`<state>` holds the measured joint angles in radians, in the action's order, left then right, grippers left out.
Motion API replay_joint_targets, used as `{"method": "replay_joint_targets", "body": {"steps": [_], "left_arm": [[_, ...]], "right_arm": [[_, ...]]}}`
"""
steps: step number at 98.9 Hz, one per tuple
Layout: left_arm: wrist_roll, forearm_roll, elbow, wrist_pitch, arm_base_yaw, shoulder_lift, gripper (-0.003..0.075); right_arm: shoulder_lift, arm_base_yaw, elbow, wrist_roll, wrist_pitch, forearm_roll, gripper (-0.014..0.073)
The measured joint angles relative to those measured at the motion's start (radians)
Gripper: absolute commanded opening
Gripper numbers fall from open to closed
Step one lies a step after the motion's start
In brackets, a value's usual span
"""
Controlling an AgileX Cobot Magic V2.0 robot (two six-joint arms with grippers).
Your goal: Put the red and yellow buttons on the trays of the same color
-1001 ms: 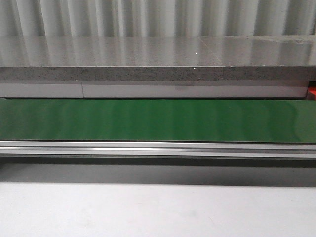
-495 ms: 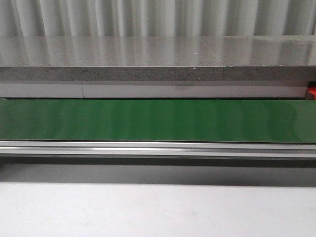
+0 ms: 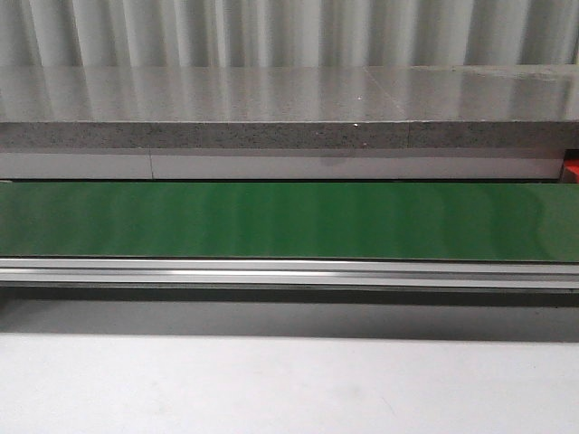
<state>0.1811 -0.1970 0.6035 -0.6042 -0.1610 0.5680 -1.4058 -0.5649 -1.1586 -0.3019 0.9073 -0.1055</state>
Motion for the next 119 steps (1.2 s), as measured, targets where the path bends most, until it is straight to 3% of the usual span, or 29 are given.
{"method": "replay_joint_targets", "body": {"steps": [9,40,57,73,96,119], "left_arm": [[0.000,0.000,0.000,0.000,0.000,0.000,-0.0006],[0.000,0.000,0.000,0.000,0.000,0.000,-0.0006],[0.000,0.000,0.000,0.000,0.000,0.000,-0.0006],[0.000,0.000,0.000,0.000,0.000,0.000,-0.0006],[0.000,0.000,0.000,0.000,0.000,0.000,-0.0006],[0.000,0.000,0.000,0.000,0.000,0.000,-0.0006]], "right_arm": [[0.042,0.098,0.000,0.000,0.007,0.000,-0.0072],[0.119,0.399,0.002,0.022,0.043,0.000,-0.0062],[0.135,0.519,0.002,0.173,0.041,0.096,-0.0062],[0.159,0.545,0.017,0.281,0.019,0.201,-0.0062],[0.288,0.545,0.134,0.329,-0.068,0.208,-0.0062],[0.535,0.545,0.324,0.359,-0.163,0.210,-0.0062]]}}
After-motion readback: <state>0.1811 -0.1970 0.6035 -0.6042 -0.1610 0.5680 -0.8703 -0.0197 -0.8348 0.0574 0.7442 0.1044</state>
